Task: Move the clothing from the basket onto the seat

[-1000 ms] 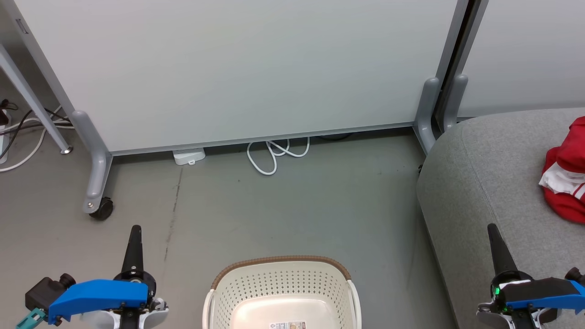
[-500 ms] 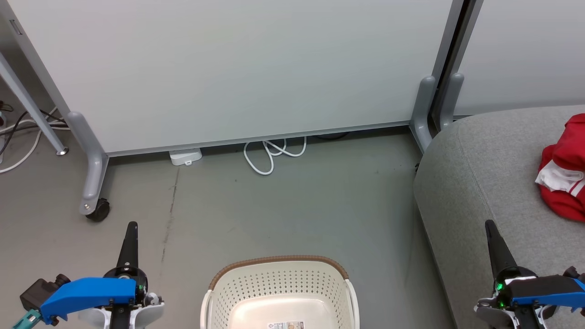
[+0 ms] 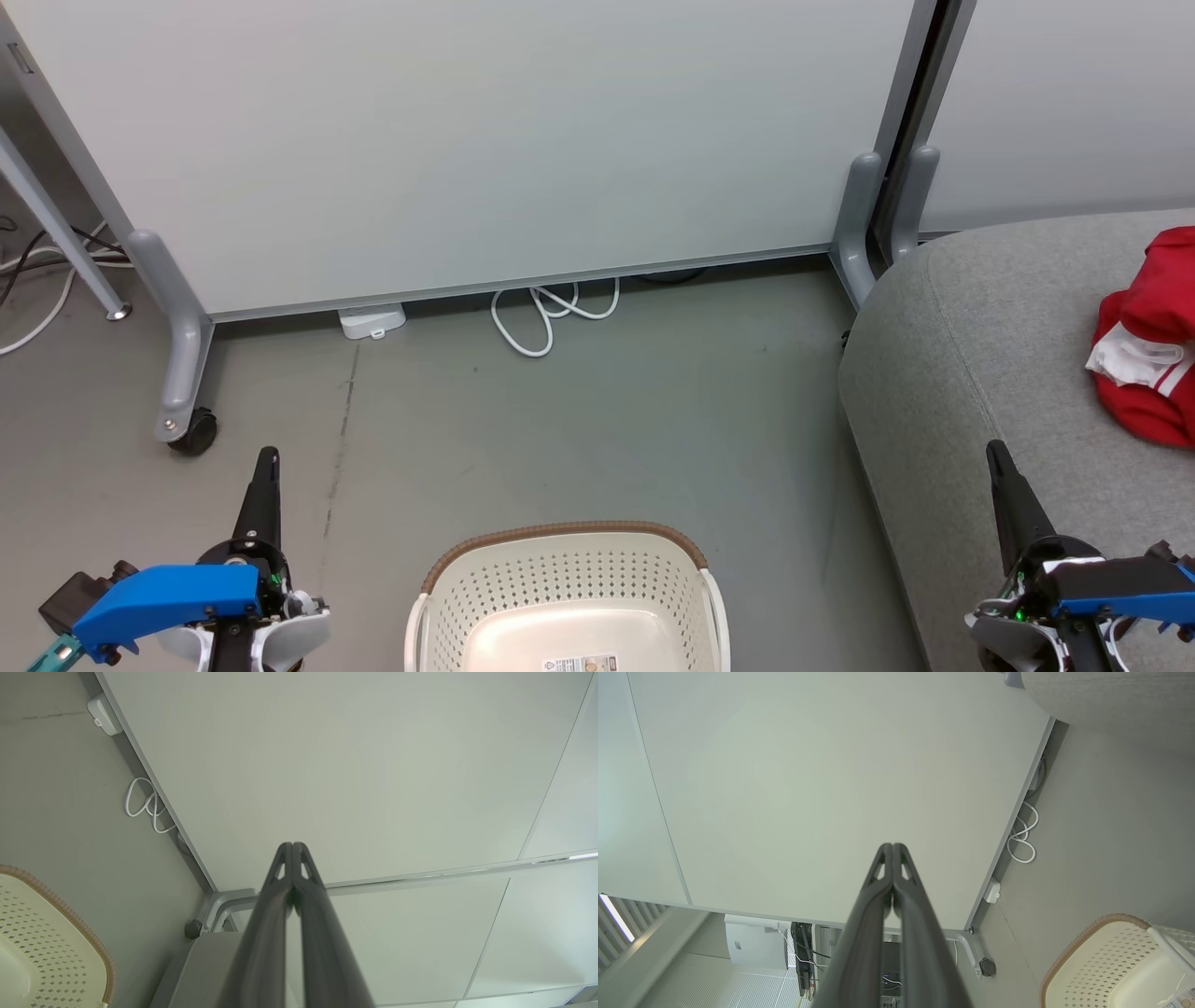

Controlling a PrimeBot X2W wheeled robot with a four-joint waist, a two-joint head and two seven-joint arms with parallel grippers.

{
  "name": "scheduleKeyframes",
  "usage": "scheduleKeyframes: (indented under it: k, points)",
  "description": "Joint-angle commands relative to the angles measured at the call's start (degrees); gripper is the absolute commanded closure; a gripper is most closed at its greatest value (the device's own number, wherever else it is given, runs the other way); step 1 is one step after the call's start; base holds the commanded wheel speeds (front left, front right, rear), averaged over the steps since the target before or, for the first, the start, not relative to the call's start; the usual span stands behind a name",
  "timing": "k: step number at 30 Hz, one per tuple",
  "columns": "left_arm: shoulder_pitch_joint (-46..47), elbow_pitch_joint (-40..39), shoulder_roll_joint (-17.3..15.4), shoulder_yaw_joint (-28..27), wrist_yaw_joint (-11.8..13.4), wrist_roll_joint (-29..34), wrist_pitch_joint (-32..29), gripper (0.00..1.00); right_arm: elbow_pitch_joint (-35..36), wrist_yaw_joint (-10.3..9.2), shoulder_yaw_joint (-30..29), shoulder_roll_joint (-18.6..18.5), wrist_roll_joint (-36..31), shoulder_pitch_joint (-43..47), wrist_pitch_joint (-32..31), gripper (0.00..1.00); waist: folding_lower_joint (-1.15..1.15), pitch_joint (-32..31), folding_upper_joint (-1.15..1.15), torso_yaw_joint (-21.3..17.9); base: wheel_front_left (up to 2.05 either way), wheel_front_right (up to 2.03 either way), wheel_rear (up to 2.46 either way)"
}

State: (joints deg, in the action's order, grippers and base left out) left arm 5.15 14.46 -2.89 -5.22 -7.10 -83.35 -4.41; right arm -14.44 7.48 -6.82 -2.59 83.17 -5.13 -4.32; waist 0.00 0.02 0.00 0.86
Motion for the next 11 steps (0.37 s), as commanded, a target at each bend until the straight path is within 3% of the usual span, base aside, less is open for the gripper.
scheduleKeyframes:
  k: [1,11]
  points:
    - [1.08,-0.40,0.02,-0.50,-0.43,-0.97,-0.21,1.00,0.35,0.02,0.10,-0.44,1.10,-0.96,-0.29,1.00,0.00,0.01,0.00,-0.04,0.00,0.00,0.00]
    - [1.23,-0.49,0.02,-0.99,-0.55,-5.22,-1.30,1.00,0.43,0.02,0.21,-0.45,5.38,-1.12,-1.38,1.00,0.00,0.08,0.00,-0.44,0.00,0.00,0.00]
